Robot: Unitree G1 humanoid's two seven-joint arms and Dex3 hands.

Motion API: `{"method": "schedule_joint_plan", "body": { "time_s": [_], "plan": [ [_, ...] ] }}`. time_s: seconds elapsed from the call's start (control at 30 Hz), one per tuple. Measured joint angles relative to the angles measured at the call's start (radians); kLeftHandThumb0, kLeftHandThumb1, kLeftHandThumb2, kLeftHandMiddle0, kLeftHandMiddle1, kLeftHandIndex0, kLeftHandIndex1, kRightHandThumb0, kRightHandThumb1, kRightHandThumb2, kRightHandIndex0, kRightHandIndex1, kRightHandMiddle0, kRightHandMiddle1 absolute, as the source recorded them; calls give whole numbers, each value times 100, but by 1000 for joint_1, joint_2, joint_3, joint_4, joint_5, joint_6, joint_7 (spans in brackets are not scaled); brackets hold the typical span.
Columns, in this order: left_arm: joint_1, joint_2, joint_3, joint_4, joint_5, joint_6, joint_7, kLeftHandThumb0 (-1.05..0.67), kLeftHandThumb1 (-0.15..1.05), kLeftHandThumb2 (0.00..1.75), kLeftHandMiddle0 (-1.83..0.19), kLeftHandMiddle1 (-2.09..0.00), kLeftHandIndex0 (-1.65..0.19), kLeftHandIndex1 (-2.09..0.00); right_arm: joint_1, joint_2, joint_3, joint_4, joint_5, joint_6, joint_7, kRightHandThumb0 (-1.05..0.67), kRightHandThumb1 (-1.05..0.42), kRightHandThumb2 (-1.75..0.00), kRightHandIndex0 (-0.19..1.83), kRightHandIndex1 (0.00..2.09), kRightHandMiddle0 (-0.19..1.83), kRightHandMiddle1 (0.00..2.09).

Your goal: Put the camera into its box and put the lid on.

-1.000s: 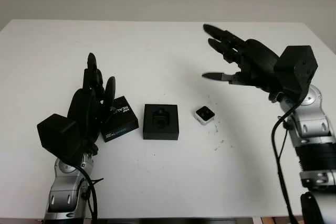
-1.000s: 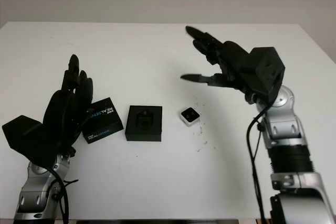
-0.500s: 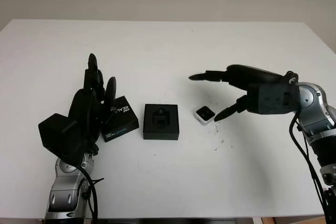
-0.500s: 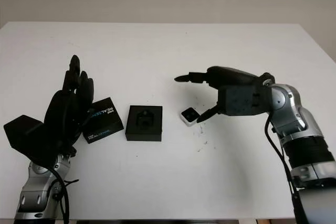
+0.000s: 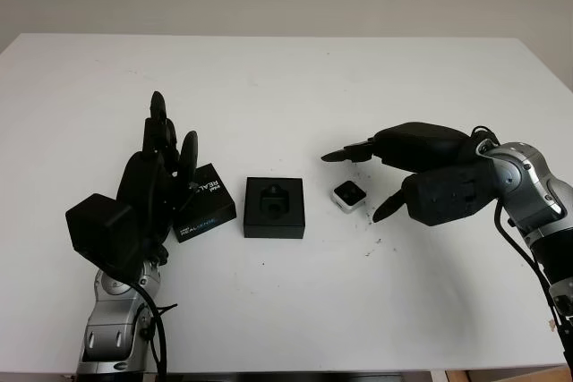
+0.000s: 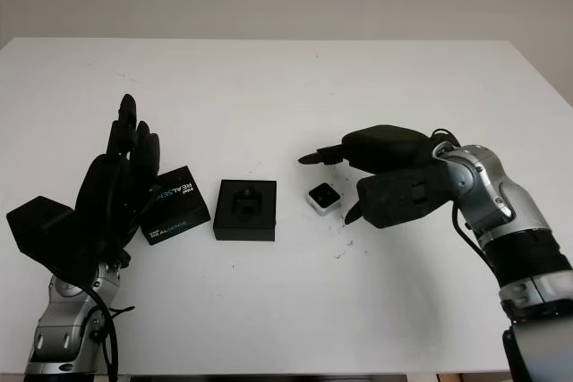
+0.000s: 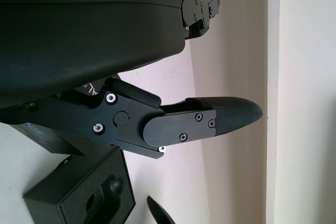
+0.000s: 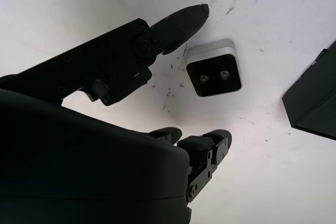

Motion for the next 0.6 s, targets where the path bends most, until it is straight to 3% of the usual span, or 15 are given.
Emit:
{"method": "schedule_joint_plan", "body": {
  "time_s": [0.2,0.23,0.3,0.37,0.6],
  "plan": [
    [0,0,0,0,0,0,0,-75,105,53,19,0,19,0,6,3,3,69,-12,-62,-90,-49,-81,-6,47,26,49,22],
    [0,0,0,0,0,0,-1,-75,105,53,19,0,19,0,8,5,3,80,-12,-76,-106,-48,-81,-6,46,32,48,29],
    [0,0,0,1,0,0,-1,-74,105,53,19,0,19,0,8,10,4,105,-12,-109,-136,-47,-81,-5,32,68,33,66],
    [0,0,0,1,0,0,-1,-75,105,53,19,0,19,0,8,17,6,133,-15,-135,-165,-46,-82,-5,23,95,27,86],
    [0,0,0,1,0,-1,-4,-74,105,54,19,0,19,0,5,28,23,189,-39,-169,-235,-41,-82,-5,25,109,31,98]
  ]
}}
